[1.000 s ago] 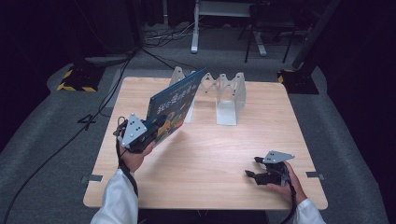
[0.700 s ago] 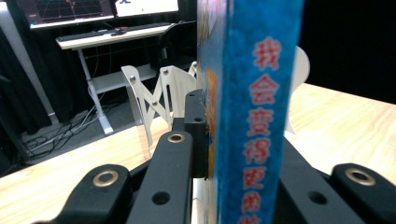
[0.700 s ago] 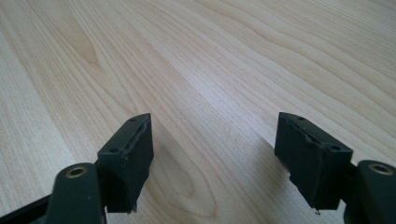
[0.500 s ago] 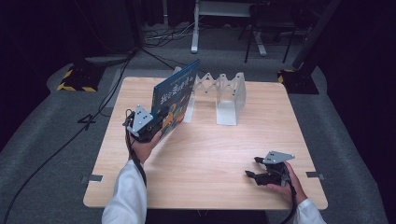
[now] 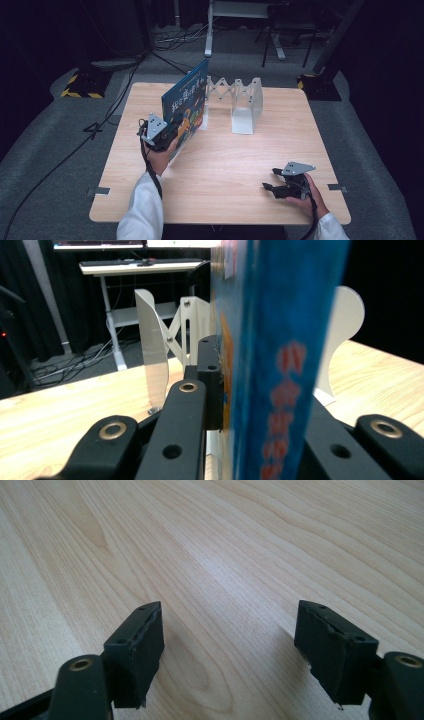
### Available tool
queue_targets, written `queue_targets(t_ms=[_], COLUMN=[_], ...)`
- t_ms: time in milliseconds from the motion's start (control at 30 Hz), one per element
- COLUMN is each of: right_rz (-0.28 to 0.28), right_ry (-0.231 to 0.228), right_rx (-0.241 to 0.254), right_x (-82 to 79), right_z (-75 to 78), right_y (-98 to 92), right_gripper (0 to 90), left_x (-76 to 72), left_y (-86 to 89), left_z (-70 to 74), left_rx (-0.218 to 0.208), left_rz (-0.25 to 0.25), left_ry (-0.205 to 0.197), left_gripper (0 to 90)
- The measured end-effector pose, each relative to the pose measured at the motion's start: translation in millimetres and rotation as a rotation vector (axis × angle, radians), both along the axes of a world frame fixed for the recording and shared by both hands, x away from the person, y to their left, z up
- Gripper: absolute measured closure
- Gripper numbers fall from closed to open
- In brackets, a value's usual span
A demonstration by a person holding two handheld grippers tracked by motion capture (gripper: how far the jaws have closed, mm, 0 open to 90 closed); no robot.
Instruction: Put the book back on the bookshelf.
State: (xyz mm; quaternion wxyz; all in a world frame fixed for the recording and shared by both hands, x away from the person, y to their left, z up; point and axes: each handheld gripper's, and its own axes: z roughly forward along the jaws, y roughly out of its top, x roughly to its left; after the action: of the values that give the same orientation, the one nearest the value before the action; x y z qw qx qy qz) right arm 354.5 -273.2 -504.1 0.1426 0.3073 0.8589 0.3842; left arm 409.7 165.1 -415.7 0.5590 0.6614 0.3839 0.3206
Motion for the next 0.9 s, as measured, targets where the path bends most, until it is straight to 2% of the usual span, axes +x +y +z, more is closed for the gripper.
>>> queue_targets(t_ms=[133,200,467,633,900], right_rz=[-0.001,-0.001,0.0,0.001,0.004], right_ry=[0.0,0.0,0.0,0.0,0.0], right_rx=[0.0,0.0,0.0,0.0,0.0], right_x=[0.0,-0.1,0.0,0.0,-0.1], right_z=[0.0,0.0,0.0,0.0,0.0], right_y=[0.0,0.0,0.0,-0.1,-0.3], right_gripper=[27.9,27.9,28.0,28.0,28.0], left_x=[5.2,7.3,14.0,23.3,34.0], left_y=[-4.0,-3.7,-8.5,-17.9,-30.3], left_z=[-5.8,-7.4,-6.2,-4.9,-4.0], left_rx=[-0.005,-0.024,-0.032,-0.029,-0.002], left_rz=[0.03,0.041,0.077,0.122,0.154], left_ry=[0.02,0.03,0.037,0.046,0.043], left_gripper=[82.4,82.3,81.8,81.0,79.6])
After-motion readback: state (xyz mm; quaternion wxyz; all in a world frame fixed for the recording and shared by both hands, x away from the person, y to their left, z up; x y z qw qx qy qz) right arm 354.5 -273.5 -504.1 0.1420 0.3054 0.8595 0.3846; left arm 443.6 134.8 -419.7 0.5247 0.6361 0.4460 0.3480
